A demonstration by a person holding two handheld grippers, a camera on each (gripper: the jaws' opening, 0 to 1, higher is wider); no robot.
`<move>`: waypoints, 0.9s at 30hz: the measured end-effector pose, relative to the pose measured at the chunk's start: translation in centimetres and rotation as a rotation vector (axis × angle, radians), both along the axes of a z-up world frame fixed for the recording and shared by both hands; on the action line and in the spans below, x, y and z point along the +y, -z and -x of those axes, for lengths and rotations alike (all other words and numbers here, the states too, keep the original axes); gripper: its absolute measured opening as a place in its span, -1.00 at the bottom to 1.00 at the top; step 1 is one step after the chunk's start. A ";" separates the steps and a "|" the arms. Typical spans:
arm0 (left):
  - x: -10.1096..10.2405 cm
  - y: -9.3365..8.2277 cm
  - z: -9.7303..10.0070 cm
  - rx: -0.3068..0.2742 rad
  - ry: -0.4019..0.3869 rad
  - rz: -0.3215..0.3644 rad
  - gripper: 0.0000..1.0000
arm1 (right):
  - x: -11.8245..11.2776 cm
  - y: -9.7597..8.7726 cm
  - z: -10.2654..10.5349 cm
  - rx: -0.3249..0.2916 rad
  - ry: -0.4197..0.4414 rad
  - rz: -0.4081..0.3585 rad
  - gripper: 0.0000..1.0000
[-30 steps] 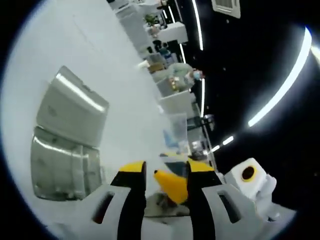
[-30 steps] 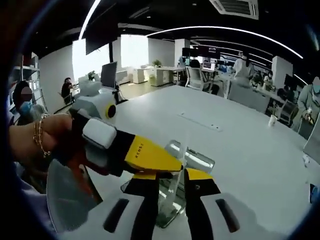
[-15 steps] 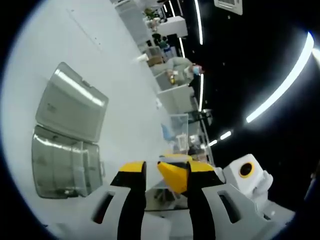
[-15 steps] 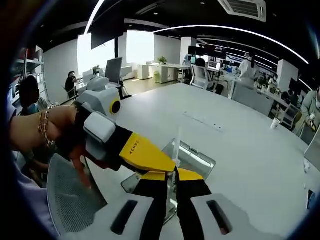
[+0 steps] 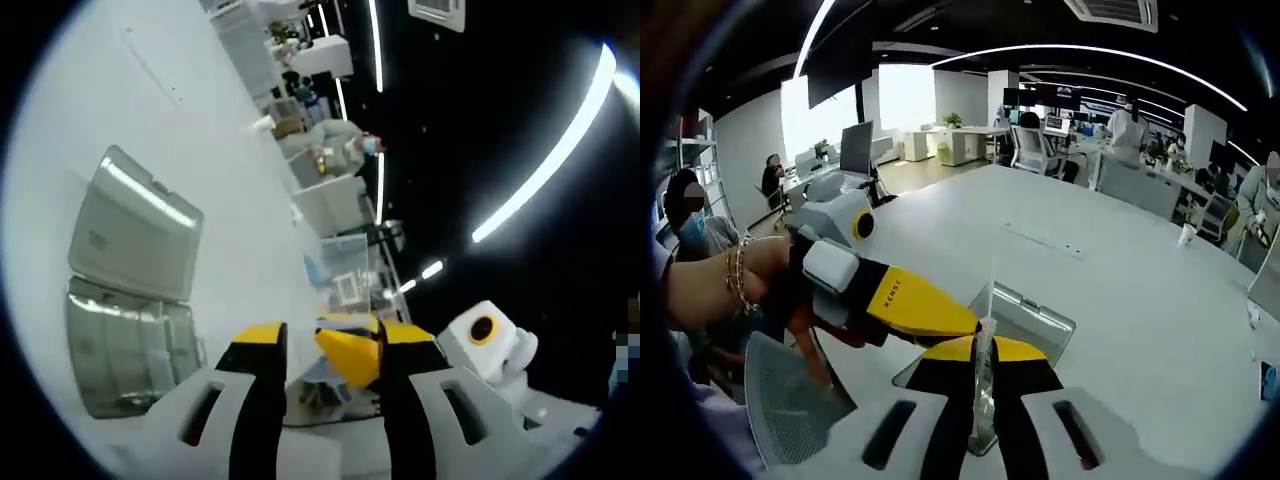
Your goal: Insert the divider into the dual guide fixture by aligning both edges with the guide slots and pushing it downward to the bottom, including one-sided entry, uneven engagement, binding, and posture correction.
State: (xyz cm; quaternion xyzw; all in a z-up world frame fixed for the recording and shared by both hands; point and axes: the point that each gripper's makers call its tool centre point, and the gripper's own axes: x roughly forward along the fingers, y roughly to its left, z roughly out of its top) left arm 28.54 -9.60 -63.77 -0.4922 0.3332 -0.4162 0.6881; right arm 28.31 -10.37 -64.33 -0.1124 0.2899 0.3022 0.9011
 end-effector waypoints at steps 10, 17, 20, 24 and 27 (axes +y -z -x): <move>7.8 0.2 -0.3 -0.431 -0.049 -0.237 0.04 | 1.5 0.9 0.2 0.064 0.092 -0.024 -1.00; 12.5 0.1 0.4 -0.657 -0.037 -0.407 0.22 | 3.5 2.0 0.0 0.100 0.141 -0.033 -1.00; 13.9 0.1 0.6 -0.747 -0.015 -0.474 0.33 | 4.0 2.6 0.0 0.118 0.163 -0.033 -1.00; 15.4 1.0 0.9 -0.879 0.053 -0.617 0.36 | 4.3 3.6 0.0 0.160 0.214 -0.039 -1.00; 16.1 1.3 1.2 -0.951 0.104 -0.666 0.39 | 4.2 4.4 0.0 0.192 0.258 -0.033 -1.00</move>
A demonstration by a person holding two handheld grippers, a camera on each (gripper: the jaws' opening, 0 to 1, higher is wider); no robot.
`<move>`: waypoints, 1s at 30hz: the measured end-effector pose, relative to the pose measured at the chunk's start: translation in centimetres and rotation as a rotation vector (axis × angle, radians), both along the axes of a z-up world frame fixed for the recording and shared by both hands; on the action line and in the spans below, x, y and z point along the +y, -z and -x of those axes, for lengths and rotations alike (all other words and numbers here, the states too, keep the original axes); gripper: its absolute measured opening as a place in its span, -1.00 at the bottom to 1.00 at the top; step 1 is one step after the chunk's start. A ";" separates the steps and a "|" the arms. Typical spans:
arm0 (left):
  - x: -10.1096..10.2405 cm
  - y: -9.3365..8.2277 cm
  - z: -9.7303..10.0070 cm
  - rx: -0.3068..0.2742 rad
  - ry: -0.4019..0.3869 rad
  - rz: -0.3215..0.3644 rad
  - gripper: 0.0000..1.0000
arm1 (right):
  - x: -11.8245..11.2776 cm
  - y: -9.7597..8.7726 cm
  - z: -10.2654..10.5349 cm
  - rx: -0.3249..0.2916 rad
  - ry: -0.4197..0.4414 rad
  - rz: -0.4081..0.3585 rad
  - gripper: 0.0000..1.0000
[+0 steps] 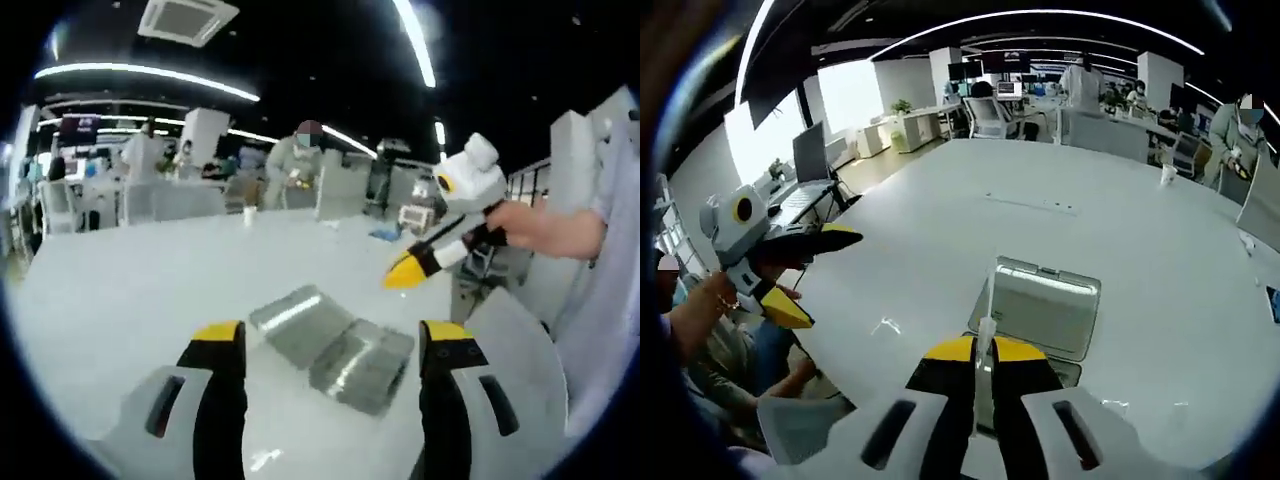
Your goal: Insert the divider into the dual guide fixture by aligning both edges with the guide slots and pushing it downward to the bottom, including one-sided entry, uneven engagement, binding, and posture correction.
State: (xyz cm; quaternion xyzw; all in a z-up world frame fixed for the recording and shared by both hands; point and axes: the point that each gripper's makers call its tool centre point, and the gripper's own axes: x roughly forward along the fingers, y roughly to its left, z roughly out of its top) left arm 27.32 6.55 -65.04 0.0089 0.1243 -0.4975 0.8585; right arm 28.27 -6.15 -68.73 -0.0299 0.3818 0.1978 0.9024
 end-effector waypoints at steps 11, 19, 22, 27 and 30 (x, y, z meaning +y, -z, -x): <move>1.8 1.0 0.0 -0.038 0.042 -0.041 0.39 | -0.6 1.9 0.1 0.067 0.229 -0.045 -1.00; 1.6 2.2 0.7 -0.079 0.106 -0.076 0.38 | -0.2 5.3 0.8 0.109 0.334 -0.041 -1.00; 1.5 2.6 1.0 -0.096 0.130 -0.092 0.39 | 0.2 6.1 0.6 0.109 0.341 -0.034 -1.00; 2.5 4.5 1.0 -0.109 0.170 -0.188 0.40 | -0.4 7.5 0.5 0.128 0.371 -0.020 -1.00; 3.3 6.1 0.6 -0.114 0.174 -0.251 0.42 | -0.3 8.2 0.8 0.135 0.366 -0.017 -1.00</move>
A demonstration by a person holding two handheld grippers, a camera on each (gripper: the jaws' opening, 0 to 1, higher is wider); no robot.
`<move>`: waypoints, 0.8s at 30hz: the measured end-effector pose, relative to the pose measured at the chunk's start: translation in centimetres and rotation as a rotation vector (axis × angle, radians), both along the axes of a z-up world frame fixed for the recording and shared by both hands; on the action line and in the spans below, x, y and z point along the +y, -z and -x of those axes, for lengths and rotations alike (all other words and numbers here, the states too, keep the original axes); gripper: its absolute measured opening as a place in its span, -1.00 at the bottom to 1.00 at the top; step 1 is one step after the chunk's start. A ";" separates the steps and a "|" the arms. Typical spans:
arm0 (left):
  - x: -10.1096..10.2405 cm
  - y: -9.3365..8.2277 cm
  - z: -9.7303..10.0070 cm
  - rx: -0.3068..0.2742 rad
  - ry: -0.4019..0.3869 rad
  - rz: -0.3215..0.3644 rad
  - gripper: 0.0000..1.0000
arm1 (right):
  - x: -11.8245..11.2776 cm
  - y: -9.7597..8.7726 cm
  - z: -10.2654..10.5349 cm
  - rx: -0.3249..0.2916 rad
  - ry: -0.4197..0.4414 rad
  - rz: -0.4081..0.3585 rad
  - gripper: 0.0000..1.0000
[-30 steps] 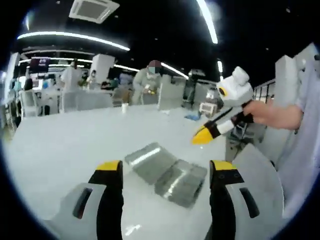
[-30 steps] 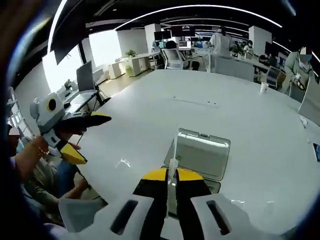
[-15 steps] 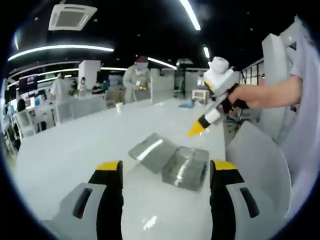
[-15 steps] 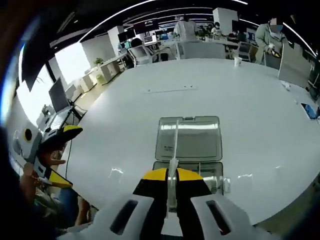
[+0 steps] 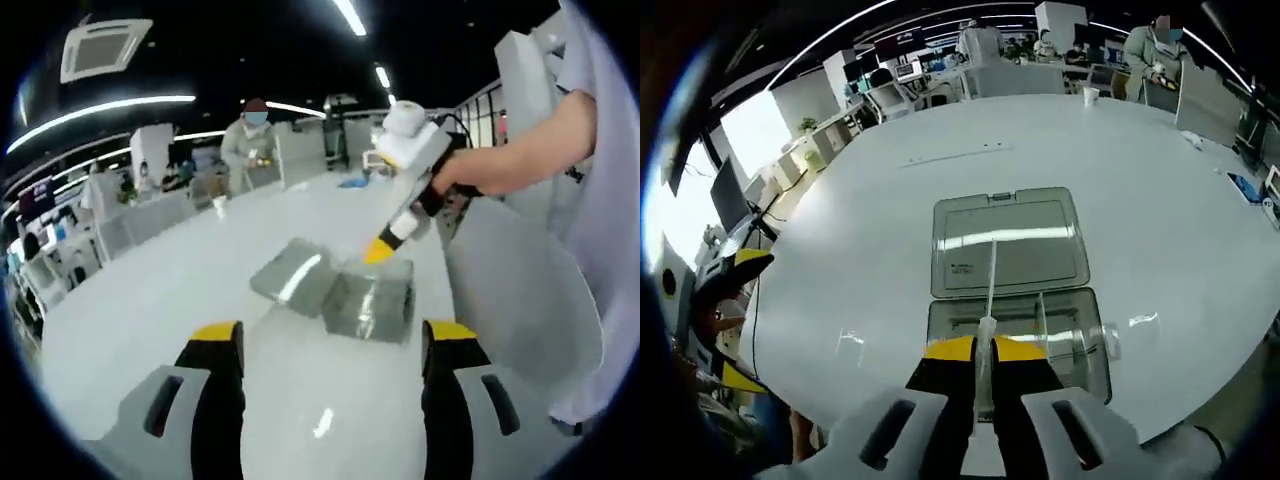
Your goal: Insert the divider into the dual guide fixture by aligning both edges with the guide slots and pushing it downward to the bottom, including one-sided entry, uneven engagement, binding, and posture correction.
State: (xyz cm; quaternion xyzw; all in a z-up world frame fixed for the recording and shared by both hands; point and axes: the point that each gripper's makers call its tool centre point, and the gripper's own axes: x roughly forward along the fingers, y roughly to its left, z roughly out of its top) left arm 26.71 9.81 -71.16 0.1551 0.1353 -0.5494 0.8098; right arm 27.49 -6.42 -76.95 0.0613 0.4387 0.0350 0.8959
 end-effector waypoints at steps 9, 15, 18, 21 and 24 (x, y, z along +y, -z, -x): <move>1.1 2.6 0.6 0.020 0.041 -0.103 0.42 | 0.7 1.4 0.1 0.015 -0.025 0.024 -1.00; 1.3 1.4 0.6 0.012 0.041 -0.077 0.41 | 0.8 2.5 0.3 0.035 -0.047 0.041 -1.00; 1.4 1.3 0.6 0.017 0.036 -0.072 0.40 | 0.6 2.8 0.2 0.038 -0.051 0.049 -1.00; 1.4 1.4 0.6 0.022 0.034 -0.071 0.39 | 0.6 3.1 0.2 0.043 -0.056 0.055 -1.00; 1.4 1.5 0.5 0.025 0.030 -0.073 0.37 | 0.6 3.5 0.2 0.045 -0.062 0.061 -1.00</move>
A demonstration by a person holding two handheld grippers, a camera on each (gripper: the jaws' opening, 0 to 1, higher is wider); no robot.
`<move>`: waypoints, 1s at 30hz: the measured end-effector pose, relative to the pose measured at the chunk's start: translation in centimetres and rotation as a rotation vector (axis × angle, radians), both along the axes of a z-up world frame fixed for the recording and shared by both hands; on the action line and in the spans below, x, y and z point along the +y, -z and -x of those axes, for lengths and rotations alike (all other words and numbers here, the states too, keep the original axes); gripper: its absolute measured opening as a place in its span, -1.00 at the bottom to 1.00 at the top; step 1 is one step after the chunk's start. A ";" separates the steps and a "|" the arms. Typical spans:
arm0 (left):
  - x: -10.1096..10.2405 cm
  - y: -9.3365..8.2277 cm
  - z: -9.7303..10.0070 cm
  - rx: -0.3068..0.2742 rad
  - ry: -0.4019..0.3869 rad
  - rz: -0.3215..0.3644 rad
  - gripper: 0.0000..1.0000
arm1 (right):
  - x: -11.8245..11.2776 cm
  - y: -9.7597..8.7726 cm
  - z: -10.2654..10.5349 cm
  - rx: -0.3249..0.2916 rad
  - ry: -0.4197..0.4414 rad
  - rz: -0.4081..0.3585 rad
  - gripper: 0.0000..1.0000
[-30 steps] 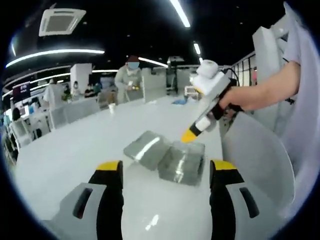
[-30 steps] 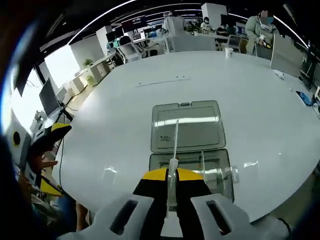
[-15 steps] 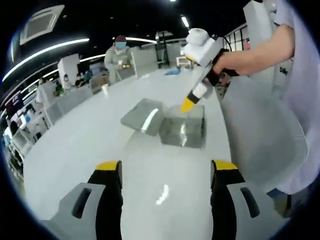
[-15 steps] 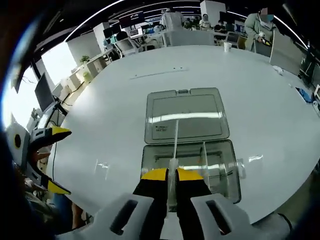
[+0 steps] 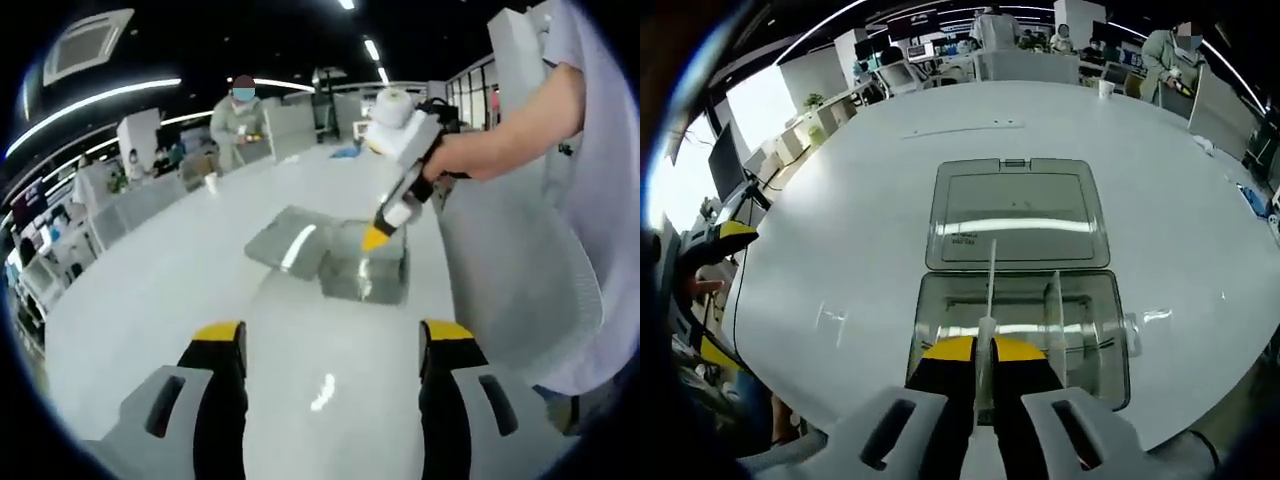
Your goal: Insert the divider into the dual guide fixture by aligning both edges with the guide slots and pushing it downward to the bottom, including one-sided entry, uneven engagement, binding, and posture correction.
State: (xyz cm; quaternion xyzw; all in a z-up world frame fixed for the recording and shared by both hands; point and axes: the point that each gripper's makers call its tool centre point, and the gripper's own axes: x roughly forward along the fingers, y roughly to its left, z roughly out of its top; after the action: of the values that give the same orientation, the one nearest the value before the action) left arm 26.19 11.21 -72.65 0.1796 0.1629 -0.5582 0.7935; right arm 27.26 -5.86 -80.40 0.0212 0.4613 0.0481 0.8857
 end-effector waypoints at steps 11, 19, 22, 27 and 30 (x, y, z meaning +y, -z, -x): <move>-0.1 0.1 -0.1 0.014 -0.013 0.008 0.32 | 0.0 0.6 0.1 0.009 -0.009 0.009 -1.00; -0.2 0.5 -0.2 0.020 -0.015 0.001 0.29 | -0.1 1.1 0.1 0.023 -0.014 0.010 -1.00; -0.2 0.5 -0.2 0.021 -0.016 0.001 0.28 | -0.2 1.4 0.2 0.029 -0.017 0.015 -1.00; -0.1 0.7 -0.3 0.028 -0.022 0.000 0.25 | -0.1 1.4 0.1 0.033 -0.022 0.017 -1.00; -0.1 0.8 -0.3 0.033 -0.024 0.004 0.24 | 0.0 0.7 0.1 0.023 -0.017 0.007 -1.00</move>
State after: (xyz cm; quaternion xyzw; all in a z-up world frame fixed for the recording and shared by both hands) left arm 26.48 11.15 -73.41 0.1670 0.1771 -0.5518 0.7977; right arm 27.15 -5.89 -81.15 0.0146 0.4719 0.0538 0.8799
